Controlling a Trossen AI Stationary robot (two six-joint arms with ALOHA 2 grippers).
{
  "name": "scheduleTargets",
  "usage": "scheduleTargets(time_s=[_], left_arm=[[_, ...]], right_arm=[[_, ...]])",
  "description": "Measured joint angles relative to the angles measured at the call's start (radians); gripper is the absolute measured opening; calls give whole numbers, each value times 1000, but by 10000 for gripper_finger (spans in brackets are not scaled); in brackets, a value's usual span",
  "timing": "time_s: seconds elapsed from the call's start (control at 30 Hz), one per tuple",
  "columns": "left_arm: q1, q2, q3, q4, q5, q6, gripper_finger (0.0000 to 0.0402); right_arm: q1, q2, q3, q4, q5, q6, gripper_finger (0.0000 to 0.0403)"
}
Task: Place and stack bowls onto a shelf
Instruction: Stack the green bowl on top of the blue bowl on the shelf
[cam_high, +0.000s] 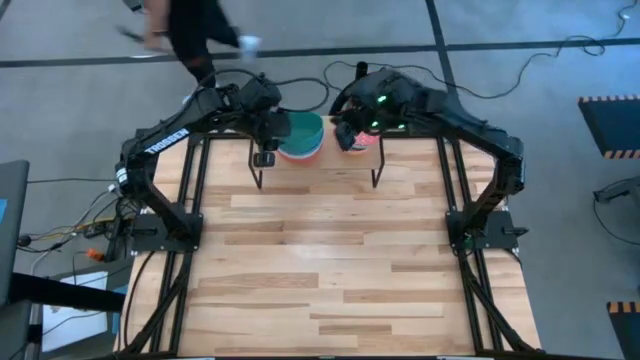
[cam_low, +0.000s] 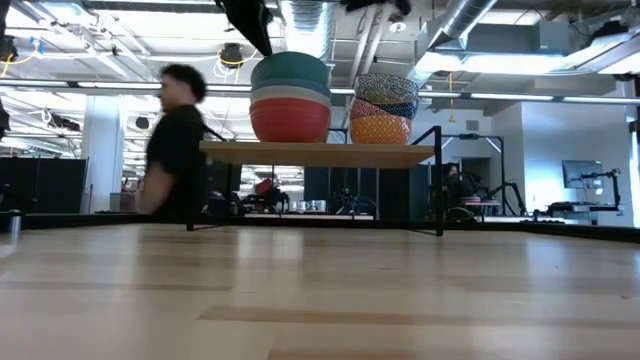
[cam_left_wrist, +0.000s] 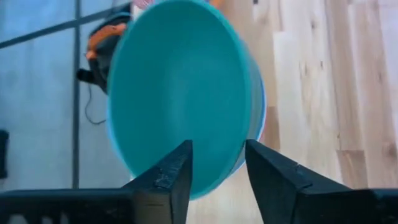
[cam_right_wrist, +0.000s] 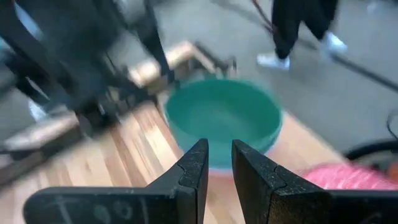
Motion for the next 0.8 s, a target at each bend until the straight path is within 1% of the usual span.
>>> scheduleTargets(time_s=[0.07,0.13,0.17,0.27,0.33,0.43,0.63,0.7,0.8], left_arm=[[0,-26,0,7,3,-17,142],[5,-53,0,7,23,-49,147],[7,-65,0,8,40,-69,149],[28,-95,-6,6,120,-145,150],[41,-124,-37,22,174,-193,151],[53,-190,-123,100,213,-242,151],[60,-383,-373,307,194,-303,151],[60,-442,-445,351,183,-328,151],[60,-512,-522,380,172,-371,151]], right_arm=[[6,27,-29,20,13,-5,97],[26,59,-41,99,35,-10,97],[27,69,-47,98,47,-25,97],[44,107,-57,193,75,-62,97],[47,135,-70,219,79,-77,97],[58,168,-91,281,97,-84,97],[79,224,-91,339,138,-122,97],[81,245,-91,375,142,-136,97],[80,271,-91,393,149,-140,97]])
